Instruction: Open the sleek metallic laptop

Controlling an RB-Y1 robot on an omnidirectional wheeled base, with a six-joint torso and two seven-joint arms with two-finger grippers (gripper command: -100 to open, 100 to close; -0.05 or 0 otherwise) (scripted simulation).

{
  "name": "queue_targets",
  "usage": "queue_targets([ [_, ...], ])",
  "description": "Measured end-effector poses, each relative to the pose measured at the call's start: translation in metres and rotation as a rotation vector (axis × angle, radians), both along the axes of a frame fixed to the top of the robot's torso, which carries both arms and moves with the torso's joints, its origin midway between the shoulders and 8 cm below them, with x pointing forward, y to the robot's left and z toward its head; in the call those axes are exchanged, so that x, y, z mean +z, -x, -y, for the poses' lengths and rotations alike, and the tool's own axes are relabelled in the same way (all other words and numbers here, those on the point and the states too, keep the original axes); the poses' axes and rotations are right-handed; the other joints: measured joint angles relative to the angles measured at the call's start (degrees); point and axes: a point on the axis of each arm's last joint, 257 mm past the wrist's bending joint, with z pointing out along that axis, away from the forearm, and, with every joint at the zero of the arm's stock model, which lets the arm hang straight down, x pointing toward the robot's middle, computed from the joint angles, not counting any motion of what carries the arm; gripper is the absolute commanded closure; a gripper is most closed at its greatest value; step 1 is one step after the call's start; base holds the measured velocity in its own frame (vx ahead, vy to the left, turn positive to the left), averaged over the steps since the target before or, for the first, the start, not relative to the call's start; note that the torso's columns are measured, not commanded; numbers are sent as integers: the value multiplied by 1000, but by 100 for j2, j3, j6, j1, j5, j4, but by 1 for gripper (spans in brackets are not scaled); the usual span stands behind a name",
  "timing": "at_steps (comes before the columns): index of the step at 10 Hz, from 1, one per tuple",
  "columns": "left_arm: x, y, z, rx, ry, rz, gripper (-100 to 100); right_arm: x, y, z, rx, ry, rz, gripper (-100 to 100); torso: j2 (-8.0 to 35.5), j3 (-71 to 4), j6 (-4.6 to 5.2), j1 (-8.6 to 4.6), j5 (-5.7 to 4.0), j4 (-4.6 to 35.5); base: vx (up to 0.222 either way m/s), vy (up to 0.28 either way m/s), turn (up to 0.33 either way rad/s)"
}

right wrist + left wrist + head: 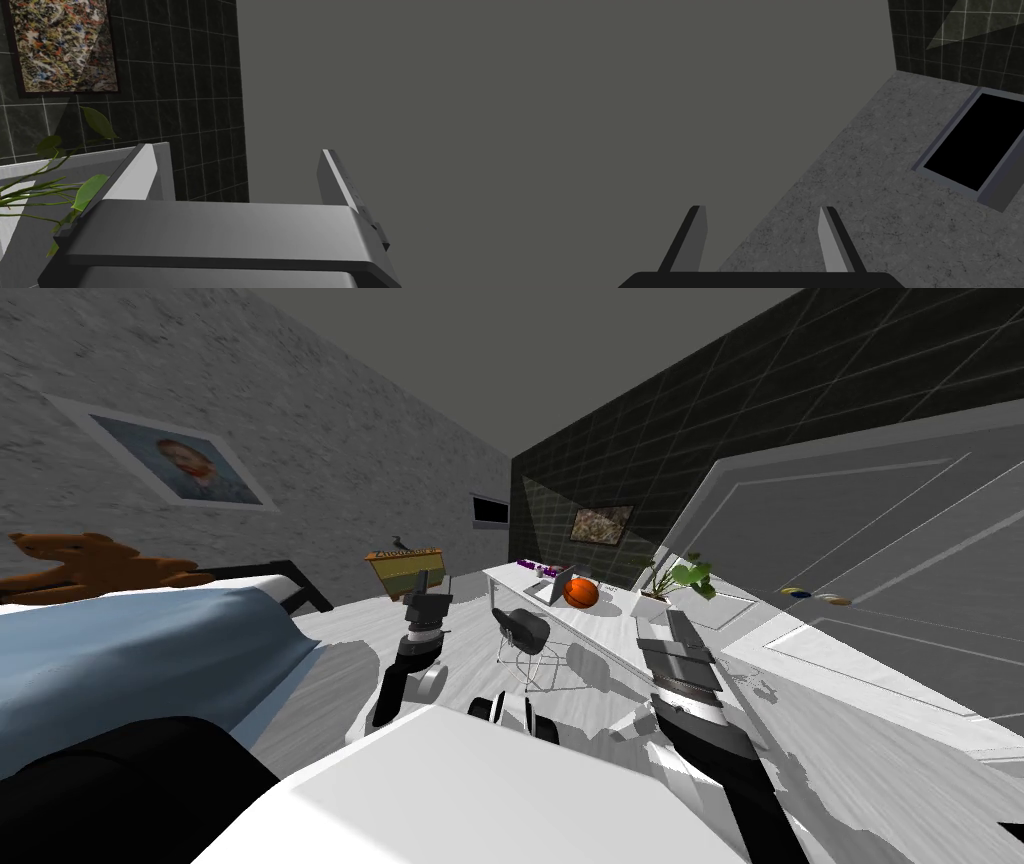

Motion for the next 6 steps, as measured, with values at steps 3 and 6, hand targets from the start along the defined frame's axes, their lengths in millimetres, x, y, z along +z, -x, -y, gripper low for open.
queue_targets([
  [3,0,0,0,0,0,0,0,-20,-3,27,-127,142,-84,-100,1,-1,-1,-13,-5,0,-15,173,163],
  [6,0,0,0,0,0,0,0,-41,-1,66,-285,299,-190,-100,-3,-3,-1,17,5,0,2,233,233],
])
